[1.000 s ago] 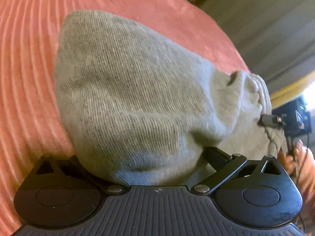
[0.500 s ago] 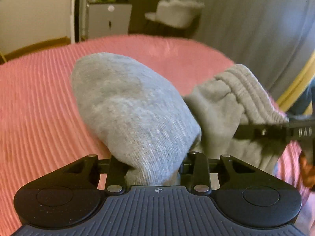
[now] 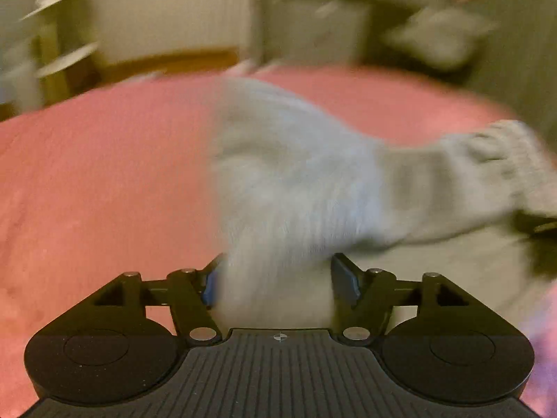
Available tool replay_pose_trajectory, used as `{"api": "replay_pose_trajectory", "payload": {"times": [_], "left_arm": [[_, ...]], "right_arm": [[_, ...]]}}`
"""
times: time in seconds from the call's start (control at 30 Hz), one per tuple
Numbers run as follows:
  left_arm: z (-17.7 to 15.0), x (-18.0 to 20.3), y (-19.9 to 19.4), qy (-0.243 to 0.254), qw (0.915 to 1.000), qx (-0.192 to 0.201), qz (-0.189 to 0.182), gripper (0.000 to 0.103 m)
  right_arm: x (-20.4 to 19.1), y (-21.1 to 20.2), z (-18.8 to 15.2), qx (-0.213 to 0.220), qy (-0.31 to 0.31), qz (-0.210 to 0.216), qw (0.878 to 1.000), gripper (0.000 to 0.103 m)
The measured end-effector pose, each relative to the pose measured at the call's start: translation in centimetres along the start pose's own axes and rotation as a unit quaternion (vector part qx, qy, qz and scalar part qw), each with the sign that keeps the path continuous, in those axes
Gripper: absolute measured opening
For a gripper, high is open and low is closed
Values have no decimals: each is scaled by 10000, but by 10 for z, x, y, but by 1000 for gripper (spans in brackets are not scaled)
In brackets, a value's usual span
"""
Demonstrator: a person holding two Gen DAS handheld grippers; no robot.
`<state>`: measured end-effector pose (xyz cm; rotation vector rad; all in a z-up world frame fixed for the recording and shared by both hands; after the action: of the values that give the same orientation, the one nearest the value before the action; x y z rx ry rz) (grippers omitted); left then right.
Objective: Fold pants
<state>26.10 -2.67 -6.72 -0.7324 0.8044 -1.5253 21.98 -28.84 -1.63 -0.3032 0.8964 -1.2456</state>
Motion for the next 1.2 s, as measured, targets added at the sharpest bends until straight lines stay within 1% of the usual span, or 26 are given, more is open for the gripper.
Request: {"api": "replay_pose_trajectory", "payload": {"times": [0.03,0.07,0.1,0.13,0.17,0.2,0.23,0.3,0.33,0.37,0.4,0.47,0.5,0.53,0.6,0.67,0.73,0.77,0.83,0.87,0.9,0.93,1.0,1.03,1.1,1.2], "left_arm": [[-6,-15,1,-155,9997,-27,211,87],[-10,-28,-6,-367,9991,150,172,92],[-16,-41,-17,-625,9971,414,152,91],[-19,-46,-24,-722,9959,517,185,90],[-23,-49,-32,-752,9950,604,257,90],[-26,-46,-39,-742,9941,735,293,90],[-27,-34,-47,-695,9938,847,193,91],[-36,-13,-53,-501,9938,962,-238,95],[-44,-6,-54,-397,9941,940,-360,96],[-50,4,-49,-250,9956,822,-375,96],[-54,11,-38,-103,9978,608,-251,96],[-73,15,-17,88,9997,231,86,98],[-79,9,-16,21,9995,317,7,98],[-85,3,-22,-143,9992,379,-31,98],[-92,-8,-41,-348,9984,435,-47,97],[-101,-15,-56,-337,9977,570,-144,97],[-104,-15,-47,-232,9990,351,-141,97],[-113,-18,-49,-303,9991,255,-176,97],[-118,-24,-50,-550,9978,132,-355,99],[-120,-27,-53,-581,9975,-33,-394,99],[-127,-31,-54,-599,9976,-195,-292,99],[-134,-36,-57,-614,9979,-210,-85,97],[-149,-40,-71,-650,9974,-140,276,97],[-158,-39,-79,-718,9968,-95,322,98],[-175,-31,-93,-900,9957,-69,220,98],[-205,-7,-102,-938,9952,-175,-216,98]], "right_arm": [[10,6,-3,-140,83,-401,9991,81],[25,6,-4,-192,318,-651,9972,86],[35,0,-5,-144,574,-532,9968,86],[39,-8,-6,-37,739,-310,9968,86],[39,-18,-8,154,850,-267,9959,86],[38,-30,-10,393,911,-459,9940,86],[34,-40,-11,611,945,-435,9927,86],[22,-48,-15,768,1003,170,9918,86],[17,-49,-19,739,998,309,9918,86],[9,-46,-23,705,879,242,9933,86],[5,-44,-29,704,598,-10,9957,86],[5,-33,-41,427,45,-526,9977,86],[7,-28,-48,228,-223,-1034,9941,86],[9,-24,-52,22,-360,-1215,9919,86],[10,-36,-55,143,-100,-1124,9935,86],[8,-44,-55,340,19,-1227,9919,86],[-2,-43,-57,356,-167,-1363,9899,86],[-6,-34,-59,258,-269,-1374,9898,86],[-8,-19,-66,-150,-398,-1388,9894,86],[-6,-21,-67,-226,-483,-1485,9875,86],[-6,-27,-68,-151,-509,-1579,9860,86],[-8,-38,-66,-38,-472,-1660,9850,86],[-12,-59,-68,188,-343,-1874,9815,86],[-14,-70,-73,256,-273,-1939,9803,86],[-21,-84,-90,284,-190,-1824,9826,86],[-42,-88,-132,186,-273,-1518,9879,86]]}}
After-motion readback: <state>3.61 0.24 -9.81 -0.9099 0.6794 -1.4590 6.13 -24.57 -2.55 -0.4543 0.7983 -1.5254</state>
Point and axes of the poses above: each gripper's, at about its wrist camera, not at the fingertips, and y roughly the way its jaws point, x to its right, z to its top, the point moved 4 cm from there along y, roughly the way its jaws point, and after that the axes turned 1 degree about -z, right-handed, at the moved point
